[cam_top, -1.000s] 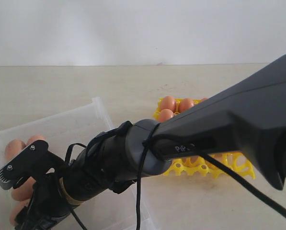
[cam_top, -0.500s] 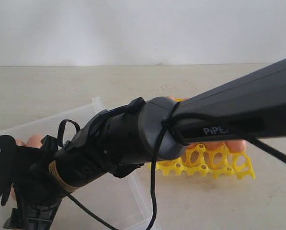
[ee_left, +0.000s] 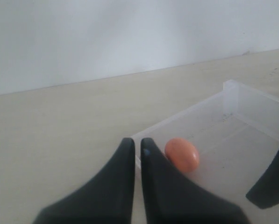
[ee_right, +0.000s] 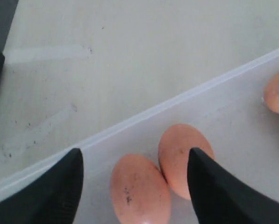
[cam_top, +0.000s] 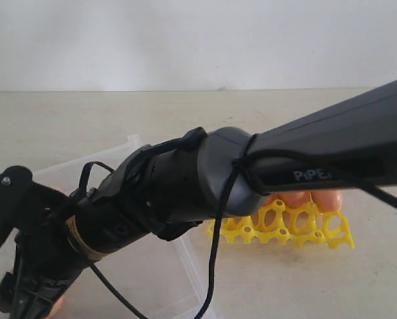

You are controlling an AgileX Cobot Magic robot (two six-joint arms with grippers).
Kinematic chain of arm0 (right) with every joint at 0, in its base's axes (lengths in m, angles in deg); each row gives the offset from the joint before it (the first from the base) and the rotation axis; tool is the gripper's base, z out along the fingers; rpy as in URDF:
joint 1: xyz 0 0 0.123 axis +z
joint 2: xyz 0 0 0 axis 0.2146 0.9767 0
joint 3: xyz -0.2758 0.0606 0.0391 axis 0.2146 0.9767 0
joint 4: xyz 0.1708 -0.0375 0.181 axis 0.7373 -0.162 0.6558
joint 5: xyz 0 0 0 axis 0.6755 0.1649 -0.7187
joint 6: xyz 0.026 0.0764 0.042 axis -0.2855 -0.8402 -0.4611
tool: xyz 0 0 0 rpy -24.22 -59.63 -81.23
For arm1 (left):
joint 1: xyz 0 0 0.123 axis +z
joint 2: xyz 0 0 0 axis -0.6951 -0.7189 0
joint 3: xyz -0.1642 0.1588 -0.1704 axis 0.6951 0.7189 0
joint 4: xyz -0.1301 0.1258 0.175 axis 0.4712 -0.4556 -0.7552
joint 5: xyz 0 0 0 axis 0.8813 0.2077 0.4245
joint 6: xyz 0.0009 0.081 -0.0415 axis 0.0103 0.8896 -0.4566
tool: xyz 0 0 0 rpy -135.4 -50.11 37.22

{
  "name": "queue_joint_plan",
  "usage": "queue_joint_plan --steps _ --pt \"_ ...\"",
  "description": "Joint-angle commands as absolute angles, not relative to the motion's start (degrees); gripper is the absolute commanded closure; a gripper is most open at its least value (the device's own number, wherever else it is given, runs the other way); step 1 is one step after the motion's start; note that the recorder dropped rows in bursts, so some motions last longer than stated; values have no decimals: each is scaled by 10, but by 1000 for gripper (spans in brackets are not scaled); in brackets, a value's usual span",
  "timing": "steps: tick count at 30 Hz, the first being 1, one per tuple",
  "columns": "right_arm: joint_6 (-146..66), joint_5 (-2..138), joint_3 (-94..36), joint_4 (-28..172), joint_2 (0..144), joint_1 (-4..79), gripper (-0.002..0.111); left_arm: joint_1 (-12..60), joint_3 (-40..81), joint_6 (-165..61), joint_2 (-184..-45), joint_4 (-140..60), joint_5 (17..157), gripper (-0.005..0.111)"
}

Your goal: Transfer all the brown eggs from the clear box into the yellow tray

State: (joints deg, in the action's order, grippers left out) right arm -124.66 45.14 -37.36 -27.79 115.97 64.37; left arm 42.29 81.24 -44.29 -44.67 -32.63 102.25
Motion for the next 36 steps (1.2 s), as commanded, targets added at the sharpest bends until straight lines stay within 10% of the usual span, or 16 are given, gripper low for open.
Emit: queue_joint_plan --steps 1,10,17,29,36 --pt "-1353 460 -372 -278 1112 642 52 421 814 -443 -445 -322 1018 103" --pt "-1191 534 -372 -278 1002 643 63 421 814 -443 -445 -322 1018 103" --pt "-836 1017 -372 -243 990 643 79 421 814 -443 -445 -322 1018 103" --pt "-164 1378 -454 640 991 522 106 421 814 -443 -445 -322 1018 103" --pt "-46 1255 -512 687 1033 575 74 421 814 -443 -445 -322 1018 103"
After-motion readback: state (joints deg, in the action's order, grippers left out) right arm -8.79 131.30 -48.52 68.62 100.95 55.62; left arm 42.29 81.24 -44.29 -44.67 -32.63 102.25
